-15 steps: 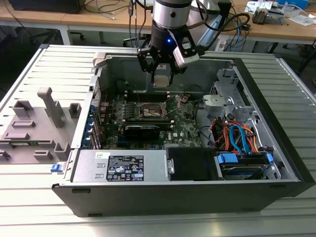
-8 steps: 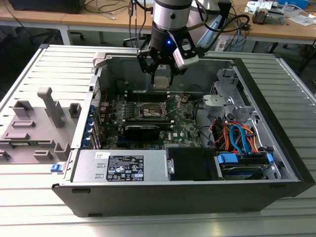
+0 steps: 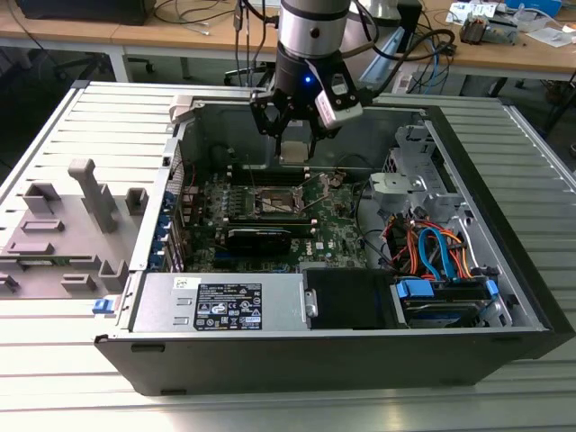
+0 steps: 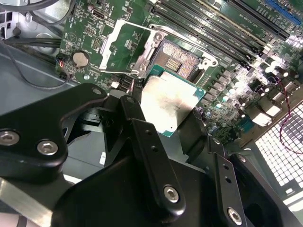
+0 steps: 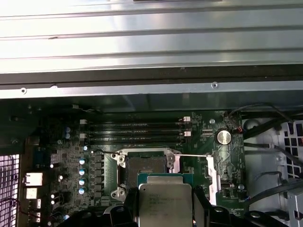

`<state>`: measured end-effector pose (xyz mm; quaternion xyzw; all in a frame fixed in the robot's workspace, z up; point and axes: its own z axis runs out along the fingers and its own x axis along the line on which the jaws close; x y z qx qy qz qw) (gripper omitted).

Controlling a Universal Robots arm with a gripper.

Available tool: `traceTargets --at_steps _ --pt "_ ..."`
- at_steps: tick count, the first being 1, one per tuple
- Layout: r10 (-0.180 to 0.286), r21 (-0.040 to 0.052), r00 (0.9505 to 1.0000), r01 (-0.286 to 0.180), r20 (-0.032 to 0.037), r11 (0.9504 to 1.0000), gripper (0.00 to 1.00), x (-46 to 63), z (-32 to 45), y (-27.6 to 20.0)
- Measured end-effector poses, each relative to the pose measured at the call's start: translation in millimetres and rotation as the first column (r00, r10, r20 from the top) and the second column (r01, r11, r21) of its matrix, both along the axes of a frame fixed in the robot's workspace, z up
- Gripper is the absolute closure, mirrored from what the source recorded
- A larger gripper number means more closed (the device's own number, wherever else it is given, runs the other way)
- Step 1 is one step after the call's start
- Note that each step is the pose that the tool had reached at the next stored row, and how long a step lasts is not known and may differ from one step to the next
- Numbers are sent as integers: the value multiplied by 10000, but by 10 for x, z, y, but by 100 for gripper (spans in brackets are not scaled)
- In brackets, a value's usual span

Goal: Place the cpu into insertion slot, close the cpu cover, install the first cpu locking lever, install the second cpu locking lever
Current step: 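Place the cpu into insertion slot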

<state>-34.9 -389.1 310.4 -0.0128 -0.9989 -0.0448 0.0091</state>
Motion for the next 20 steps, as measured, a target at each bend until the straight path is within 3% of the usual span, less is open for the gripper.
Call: traceTargets --at_steps 20 --pt "0 0 10000 0 0 10000 45 0 -45 -27"
